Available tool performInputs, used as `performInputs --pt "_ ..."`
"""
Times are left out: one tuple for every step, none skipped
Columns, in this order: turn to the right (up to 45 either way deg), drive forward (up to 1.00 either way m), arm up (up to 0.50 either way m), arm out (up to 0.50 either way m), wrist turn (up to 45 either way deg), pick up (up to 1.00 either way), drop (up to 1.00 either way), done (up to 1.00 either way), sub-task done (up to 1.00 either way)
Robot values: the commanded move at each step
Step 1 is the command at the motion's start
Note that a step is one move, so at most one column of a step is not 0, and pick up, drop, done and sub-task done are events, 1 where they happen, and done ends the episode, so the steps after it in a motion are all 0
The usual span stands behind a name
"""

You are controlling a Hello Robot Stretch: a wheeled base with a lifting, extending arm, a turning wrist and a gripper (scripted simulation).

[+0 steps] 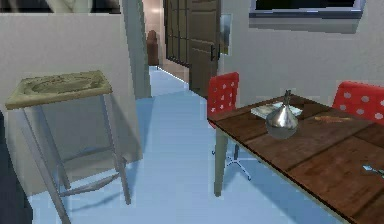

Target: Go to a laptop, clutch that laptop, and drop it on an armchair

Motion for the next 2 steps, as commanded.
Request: performInputs --pt "0.0 0.0 0.0 0.0 45.0 0.0 0.0 0.0 0.0" --pt "0.0 0.0 0.0 0.0 33.0 0.0 0.0 0.0 0.0"
